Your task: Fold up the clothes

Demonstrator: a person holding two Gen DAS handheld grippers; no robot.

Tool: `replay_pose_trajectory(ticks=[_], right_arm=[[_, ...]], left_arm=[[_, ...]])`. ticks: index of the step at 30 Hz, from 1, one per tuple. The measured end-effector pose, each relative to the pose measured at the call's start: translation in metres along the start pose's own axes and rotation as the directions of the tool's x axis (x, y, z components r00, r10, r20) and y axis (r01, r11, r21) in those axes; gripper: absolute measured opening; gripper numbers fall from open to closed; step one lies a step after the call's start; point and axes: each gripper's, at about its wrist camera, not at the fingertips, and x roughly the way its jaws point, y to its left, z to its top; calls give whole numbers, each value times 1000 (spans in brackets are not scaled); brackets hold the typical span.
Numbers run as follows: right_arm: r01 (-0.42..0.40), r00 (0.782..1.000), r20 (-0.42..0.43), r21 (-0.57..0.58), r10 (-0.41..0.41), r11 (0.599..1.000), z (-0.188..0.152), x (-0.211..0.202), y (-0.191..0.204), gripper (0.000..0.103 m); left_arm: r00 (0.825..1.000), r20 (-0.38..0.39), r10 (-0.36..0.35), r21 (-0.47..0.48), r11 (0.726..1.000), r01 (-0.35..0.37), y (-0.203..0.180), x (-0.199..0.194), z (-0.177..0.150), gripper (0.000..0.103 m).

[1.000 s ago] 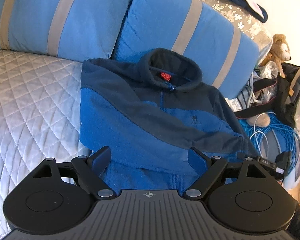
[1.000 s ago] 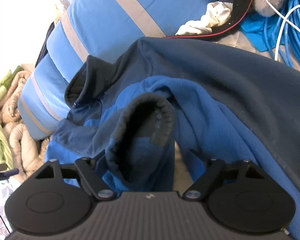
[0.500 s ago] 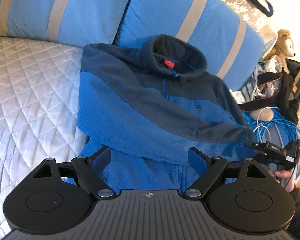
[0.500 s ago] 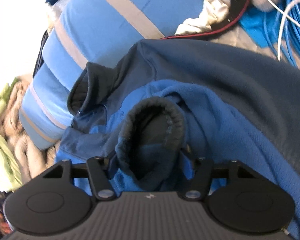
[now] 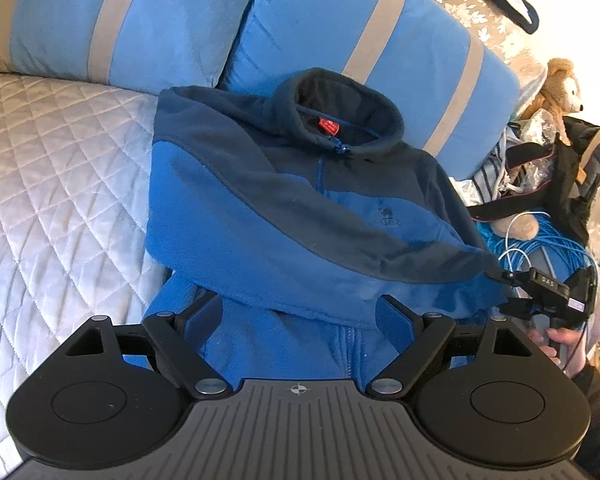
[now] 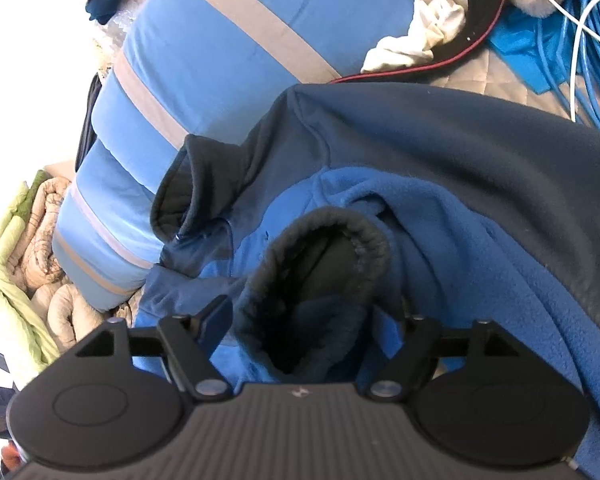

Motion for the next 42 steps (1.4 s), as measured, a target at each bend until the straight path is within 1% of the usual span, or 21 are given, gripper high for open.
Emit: replay_pose_trajectory(ticks=[1,4,5,6,8,16,18,20,22,23,25,26,27,29,31,37,38,39,40,41,42], right_arm=[[13,1000,-2,-5,-13,1000,1,1,0,69],[54,998,-12,-15,-54,998,4,3,-2,54],[66,998,-15,-16,-66,998,5,3,-3,45],[81,996,-20,-10,-81,997,5,4,-6,33],[87,996,-33,8,-87,996,5,6,-12,22],[86,996,-36,19,-85,996,-3,-4,-11,18],[86,996,-30,38,-85,996,-1,-11,-3,18],[76,997,-24,66,-74,995,2,-19,5,17],[65,998,-17,81,-64,995,7,-27,18,17],[58,998,-14,80,-57,995,10,-30,24,17],[47,999,-8,67,-46,997,16,-37,38,17],[45,999,-4,59,-45,997,19,-40,44,17],[45,999,1,51,-45,998,22,-43,50,17],[41,999,10,36,-41,999,28,-50,62,17],[37,999,20,22,-37,999,33,-55,71,17],[0,999,35,5,0,1000,48,-67,95,17],[-4,999,44,0,4,1000,51,-69,99,17],[-6,998,56,-5,6,1000,55,-72,102,17],[-4,998,66,-9,5,1000,58,-74,104,17],[-1,997,74,-14,2,1000,61,-75,105,17],[3,997,83,-18,-1,1000,65,-77,106,17]], left_arm=[[1000,-1,1,0,1000,-1,0,0,0,84],[1000,-4,-1,-2,1000,1,1,0,-2,84],[1000,-6,0,-2,1000,0,2,0,-3,84],[1000,-7,0,-3,1000,0,2,0,-3,84],[1000,-10,0,-5,1000,-1,2,0,-5,84],[1000,-5,3,11,1000,-3,4,2,-12,84],[998,38,48,56,997,-50,2,3,-20,84],[987,92,130,135,981,-142,-5,9,-34,84],[969,148,199,245,942,-231,-16,17,-50,84],[958,176,225,306,913,-270,-22,22,-59,84],[919,258,297,437,813,-386,-36,36,-79,84],[897,298,327,483,759,-437,-41,44,-87,84],[877,329,351,510,716,-478,-44,51,-93,84],[834,382,398,535,641,-551,-48,68,-101,84],[785,421,455,525,583,-620,-48,84,-102,84],[672,498,548,545,404,-734,-57,124,-93,84],[647,508,569,533,382,-755,-58,128,-91,84],[627,507,591,515,376,-771,-58,127,-88,84],[625,498,601,505,385,-773,-58,124,-87,84],[629,486,607,498,399,-770,-58,121,-86,84],[643,460,612,504,416,-757,-55,118,-85,84]])
